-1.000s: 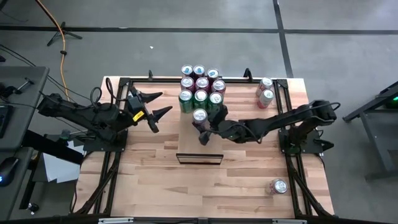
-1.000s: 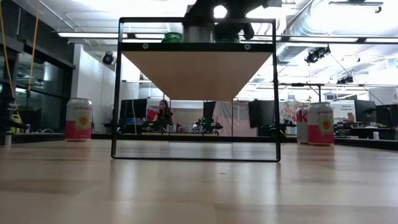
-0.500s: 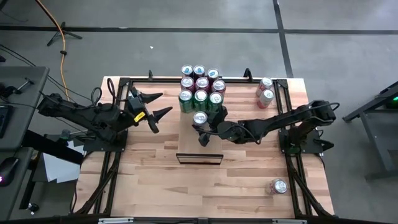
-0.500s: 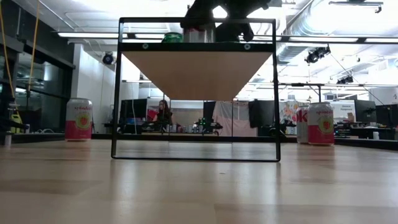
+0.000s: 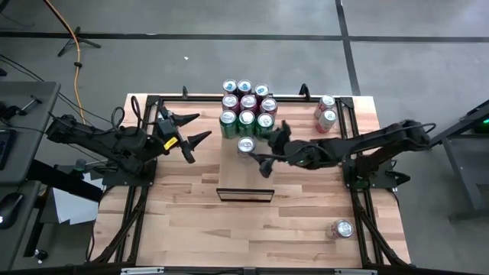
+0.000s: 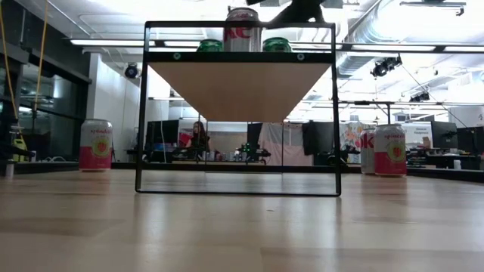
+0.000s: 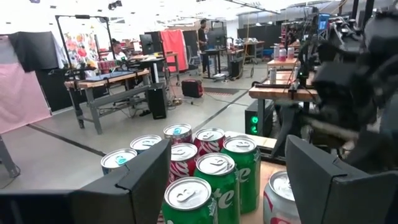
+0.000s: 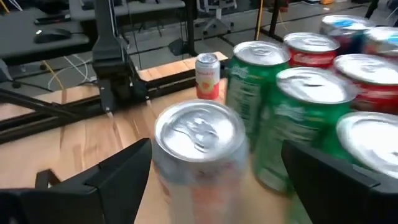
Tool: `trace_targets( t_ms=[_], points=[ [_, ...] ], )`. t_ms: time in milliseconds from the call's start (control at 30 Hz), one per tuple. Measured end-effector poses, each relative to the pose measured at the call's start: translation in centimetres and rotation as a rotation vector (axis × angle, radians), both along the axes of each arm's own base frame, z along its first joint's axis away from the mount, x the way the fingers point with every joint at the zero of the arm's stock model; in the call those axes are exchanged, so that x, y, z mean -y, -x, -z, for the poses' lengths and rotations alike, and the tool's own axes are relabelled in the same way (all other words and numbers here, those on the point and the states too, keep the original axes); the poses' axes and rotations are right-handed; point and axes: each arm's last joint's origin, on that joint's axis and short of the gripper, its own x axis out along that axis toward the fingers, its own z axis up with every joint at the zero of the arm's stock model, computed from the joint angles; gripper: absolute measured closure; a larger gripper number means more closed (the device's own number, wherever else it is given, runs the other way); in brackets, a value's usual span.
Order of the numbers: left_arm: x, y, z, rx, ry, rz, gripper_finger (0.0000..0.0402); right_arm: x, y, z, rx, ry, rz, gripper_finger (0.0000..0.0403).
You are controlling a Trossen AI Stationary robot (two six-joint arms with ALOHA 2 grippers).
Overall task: Place canned beverage on shelf
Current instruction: Put the middle red silver soda can on the shelf
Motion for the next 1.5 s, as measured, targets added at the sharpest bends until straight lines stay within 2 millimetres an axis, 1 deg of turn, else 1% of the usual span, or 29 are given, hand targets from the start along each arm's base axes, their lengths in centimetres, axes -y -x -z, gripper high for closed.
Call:
trace_targets(
  t_ms=[167, 233, 300, 333, 400, 467, 567, 600, 633, 700, 800, 833, 867, 967, 1067, 1167, 1267, 1367, 1500],
  points=[
    [0.0, 0.0, 0.2, -0.016, -0.003, 0.000, 0.0160, 0.5, 3.7, -2.1, -0.036, -0.069, -0.013, 0.0063],
    [0.0, 0.0, 0.4, -0.022, 0.016, 0.002, 0.0160, 0.7, 4.9, -2.1, -0.079, -0.112, -0.012, 0.0079],
    [0.0, 0.0, 0.5, -0.017, 0.050, 0.004, 0.0160, 0.8, 5.6, -1.7, -0.141, -0.150, -0.011, 0.0105],
    [0.0, 0.0, 0.6, -0.014, 0.068, 0.009, 0.0160, 0.8, 5.7, -1.5, -0.161, -0.165, -0.006, 0.0124],
    [0.1, -0.1, 0.9, -0.010, 0.105, 0.034, 0.0161, 0.6, 5.6, -0.9, -0.184, -0.194, -0.021, 0.0174],
    [0.2, -0.1, 1.1, -0.018, 0.136, 0.068, 0.0163, 0.4, 5.0, -0.2, -0.189, -0.222, -0.043, 0.0240],
    [0.2, -0.1, 1.6, -0.035, 0.184, 0.090, 0.0178, 0.1, 3.7, 1.1, -0.170, -0.233, -0.057, 0.0358],
    [0.2, -0.1, 1.8, -0.041, 0.205, 0.089, 0.0190, 0.0, 3.3, 1.4, -0.154, -0.235, -0.059, 0.0379],
    [0.2, -0.1, 2.0, -0.048, 0.232, 0.086, 0.0204, 0.1, 2.8, 1.8, -0.149, -0.236, -0.057, 0.0386],
    [0.3, -0.2, 2.6, -0.063, 0.295, 0.083, 0.0251, 0.2, 1.9, 2.6, -0.148, -0.242, -0.042, 0.0380],
    [0.6, -0.8, 4.3, -0.095, 0.369, 0.133, 0.0354, 0.6, 1.1, 3.4, -0.155, -0.252, -0.014, 0.0392],
    [0.7, -1.0, 5.0, -0.110, 0.391, 0.144, 0.0377, 0.8, 0.9, 3.6, -0.160, -0.251, -0.008, 0.0397],
    [0.9, -1.4, 5.8, -0.110, 0.421, 0.152, 0.0386, 0.9, 0.8, 3.7, -0.165, -0.251, -0.002, 0.0400],
    [1.3, -2.6, 8.1, -0.113, 0.480, 0.171, 0.0393, 1.4, 0.6, 3.8, -0.156, -0.253, 0.013, 0.0396],
    [1.9, -4.2, 9.3, -0.085, 0.507, 0.213, 0.0399, 2.0, 0.5, 3.8, -0.145, -0.253, 0.034, 0.0401],
    [2.0, -5.8, 10.2, -0.071, 0.486, 0.208, 0.0401, 2.5, 0.4, 3.7, -0.133, -0.255, 0.050, 0.0401],
    [1.6, -7.2, 10.9, -0.046, 0.482, 0.201, 0.0401, 2.8, 0.4, 3.6, -0.124, -0.257, 0.059, 0.0402],
    [1.1, -8.0, 11.5, -0.032, 0.486, 0.188, 0.0401, 2.9, 0.2, 3.4, -0.099, -0.260, 0.059, 0.0402],
    [0.4, -8.4, 11.6, -0.029, 0.499, 0.206, 0.0401, 2.9, 0.0, 3.2, -0.067, -0.267, 0.049, 0.0403]
  ],
)
